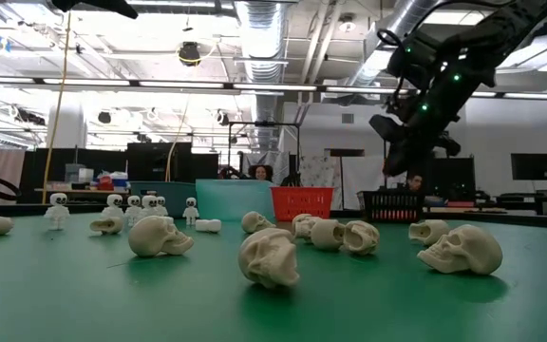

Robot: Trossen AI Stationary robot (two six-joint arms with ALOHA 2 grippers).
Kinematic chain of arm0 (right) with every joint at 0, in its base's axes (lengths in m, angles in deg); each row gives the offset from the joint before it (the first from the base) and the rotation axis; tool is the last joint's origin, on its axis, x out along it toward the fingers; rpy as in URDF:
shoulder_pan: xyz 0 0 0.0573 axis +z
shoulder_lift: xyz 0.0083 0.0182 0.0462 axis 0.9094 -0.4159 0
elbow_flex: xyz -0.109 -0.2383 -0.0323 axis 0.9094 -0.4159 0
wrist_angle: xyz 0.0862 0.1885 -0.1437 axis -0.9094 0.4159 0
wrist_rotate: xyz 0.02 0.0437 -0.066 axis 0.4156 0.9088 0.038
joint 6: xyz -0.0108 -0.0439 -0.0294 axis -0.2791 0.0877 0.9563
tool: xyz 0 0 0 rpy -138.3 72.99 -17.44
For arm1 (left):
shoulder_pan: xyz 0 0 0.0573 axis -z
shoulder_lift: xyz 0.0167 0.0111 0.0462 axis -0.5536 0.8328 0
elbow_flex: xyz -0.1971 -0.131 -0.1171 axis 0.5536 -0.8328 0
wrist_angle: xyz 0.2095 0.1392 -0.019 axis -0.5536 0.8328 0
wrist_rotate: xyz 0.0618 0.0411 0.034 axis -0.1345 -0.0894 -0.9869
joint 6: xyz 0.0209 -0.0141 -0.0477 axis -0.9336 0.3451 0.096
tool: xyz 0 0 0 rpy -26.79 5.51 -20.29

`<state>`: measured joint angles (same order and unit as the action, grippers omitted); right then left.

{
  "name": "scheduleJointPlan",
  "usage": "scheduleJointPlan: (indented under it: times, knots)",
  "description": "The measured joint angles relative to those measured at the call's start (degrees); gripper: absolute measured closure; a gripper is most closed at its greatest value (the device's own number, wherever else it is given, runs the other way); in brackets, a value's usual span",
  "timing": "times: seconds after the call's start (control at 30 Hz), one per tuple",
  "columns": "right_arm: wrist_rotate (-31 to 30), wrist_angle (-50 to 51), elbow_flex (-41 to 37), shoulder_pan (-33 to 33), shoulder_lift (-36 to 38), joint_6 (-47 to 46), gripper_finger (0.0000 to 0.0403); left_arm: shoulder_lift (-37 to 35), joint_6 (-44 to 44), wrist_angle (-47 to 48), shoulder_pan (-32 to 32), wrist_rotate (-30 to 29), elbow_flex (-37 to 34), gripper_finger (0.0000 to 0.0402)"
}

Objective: Sort Halloween decoration
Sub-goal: Put the orange skeleton toy into the black bin, then put the white skull toy into the red bin

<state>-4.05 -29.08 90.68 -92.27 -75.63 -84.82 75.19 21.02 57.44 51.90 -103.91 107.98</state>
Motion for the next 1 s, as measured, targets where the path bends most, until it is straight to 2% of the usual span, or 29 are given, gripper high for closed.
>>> scheduleJointPlan:
  times: [0.23, 0.37, 0.5, 0.63, 0.73, 0.87, 1.0]
  knots:
    - [0.6, -0.3, 0.0, -0.7, 0.0, -0.5, 0.0236, 0.0, 0.0, 0.0, 0.0, 0.0, 0.0, 0.0191]
    - [7.7, -1.7, 0.0, 0.8, 0.0, 2.3, 0.0215, 0.0, 0.0, 0.0, 0.0, 0.1, 0.0, 0.0191]
    - [16.7, -3.9, 0.0, 7.2, 0.0, 6.4, 0.0216, 0.0, 0.0, 0.0, 0.0, 0.4, 0.0, 0.0191]
    - [18.9, -4.9, 0.0, 18.9, 0.0, 6.4, 0.0228, 0.0, 0.0, 0.0, 0.0, 0.4, 0.0, 0.0191]
    - [15.1, -5.5, 0.0, 29.2, 0.0, 3.5, 0.0236, 0.0, 0.0, 0.0, 0.0, 0.4, 0.0, 0.0191]
    - [3.7, -5.5, 0.0, 41.9, 0.0, -2.7, 0.0241, 0.0, 0.0, 0.0, 0.0, 0.5, 0.0, 0.0191]
    - [-8.0, -5.6, 0.0, 51.5, -1.1, -10.2, 0.0242, 0.0, 0.0, 0.0, 0.0, 0.5, 0.0, 0.0191]
